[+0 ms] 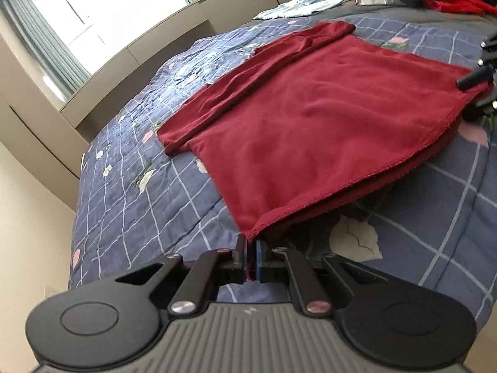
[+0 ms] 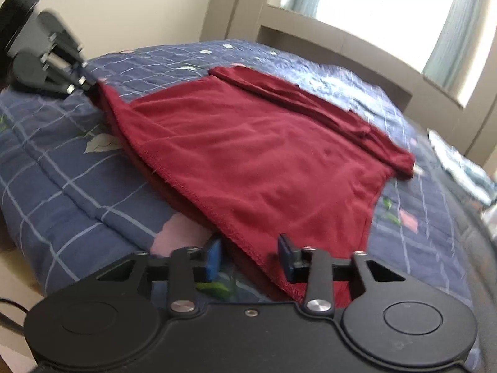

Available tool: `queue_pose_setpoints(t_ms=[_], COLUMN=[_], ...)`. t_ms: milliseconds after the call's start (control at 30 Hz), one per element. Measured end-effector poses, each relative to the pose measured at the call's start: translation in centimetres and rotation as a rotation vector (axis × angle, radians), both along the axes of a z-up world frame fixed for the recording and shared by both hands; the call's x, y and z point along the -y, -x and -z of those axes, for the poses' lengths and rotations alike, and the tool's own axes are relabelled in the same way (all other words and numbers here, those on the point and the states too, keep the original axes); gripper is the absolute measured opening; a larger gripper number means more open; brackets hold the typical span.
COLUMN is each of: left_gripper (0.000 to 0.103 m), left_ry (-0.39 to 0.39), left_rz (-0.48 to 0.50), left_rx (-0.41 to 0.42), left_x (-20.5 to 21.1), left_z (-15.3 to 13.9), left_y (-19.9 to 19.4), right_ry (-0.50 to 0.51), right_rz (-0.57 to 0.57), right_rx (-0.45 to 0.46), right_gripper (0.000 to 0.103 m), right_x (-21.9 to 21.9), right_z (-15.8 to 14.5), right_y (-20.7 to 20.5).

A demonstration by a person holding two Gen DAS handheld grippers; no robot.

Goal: Fold small clothes
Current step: 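Close both grippers on the sweater hem corners, then lift the hem with both grippers and fold it toward the collar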

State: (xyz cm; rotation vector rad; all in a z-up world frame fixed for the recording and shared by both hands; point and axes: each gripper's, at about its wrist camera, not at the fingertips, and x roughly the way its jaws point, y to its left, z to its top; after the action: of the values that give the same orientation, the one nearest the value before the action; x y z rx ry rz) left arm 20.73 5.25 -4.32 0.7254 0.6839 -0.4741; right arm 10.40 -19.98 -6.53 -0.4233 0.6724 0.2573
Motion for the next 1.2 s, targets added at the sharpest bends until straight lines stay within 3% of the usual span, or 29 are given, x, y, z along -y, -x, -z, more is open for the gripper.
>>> queue_pose_setpoints(t_ms=[233,367,433,533,600,633,700,867,1033,1200], left_gripper=[0.005,0.005,0.005,0.005,0.005,0.005,0.005,0.005,0.004,0.004], left_ry=[0.037,0.081,0.103,0.146,0.166,0.173,0.181,0.181,0.192,0.217], left_rz=[-0.033,-0.072,-0.090,-0.117,-0.127,-0.130,-0.130,-0.133,-0.166,-0.206], left_rx=[-0.021,-0.046,-0.049,-0.060,-0.064,-0.062,-0.057,-0.053,-0.087,-0.116], left_x=[-0.2,-0.2,-0.2,-0.1,0.0,0.0,0.0,-0.3,-1.2,-1.7], left_z=[-1.0,-1.8,-2.4,-3.5,-4.2,-4.5,-5.0,-5.1,-4.1,-3.6], left_y=[0.1,-1.0,-1.4,-2.0,-2.4,-2.5,-2.5,-2.3,-1.9,-1.8], right_ry=[0.017,-0.039,-0.055,-0.063,-0.049,-0.026,0.006,0.050,0.097,0.064], right_rz=[-0.074,-0.065,-0.074,-0.100,-0.113,-0.105,-0.065,0.062,0.090,0.048], right_rx=[0.013,0.021,0.037,0.057,0.064,0.071,0.094,0.121,0.100,0.083], right_gripper=[0.040,0.041,0.045,0.065,0.067,0.066,0.049,0.023,0.021,0.007], right_x=[-0.9,-2.3,-3.4,-5.3,-6.4,-6.9,-6.9,-3.6,0.6,2.7], right_z=[0.1,0.4,0.3,0.2,0.4,0.6,0.7,0.2,0.2,-0.2], right_y=[1.2,-0.1,-0.6,-1.3,-1.6,-1.8,-1.9,-1.6,-0.2,1.0])
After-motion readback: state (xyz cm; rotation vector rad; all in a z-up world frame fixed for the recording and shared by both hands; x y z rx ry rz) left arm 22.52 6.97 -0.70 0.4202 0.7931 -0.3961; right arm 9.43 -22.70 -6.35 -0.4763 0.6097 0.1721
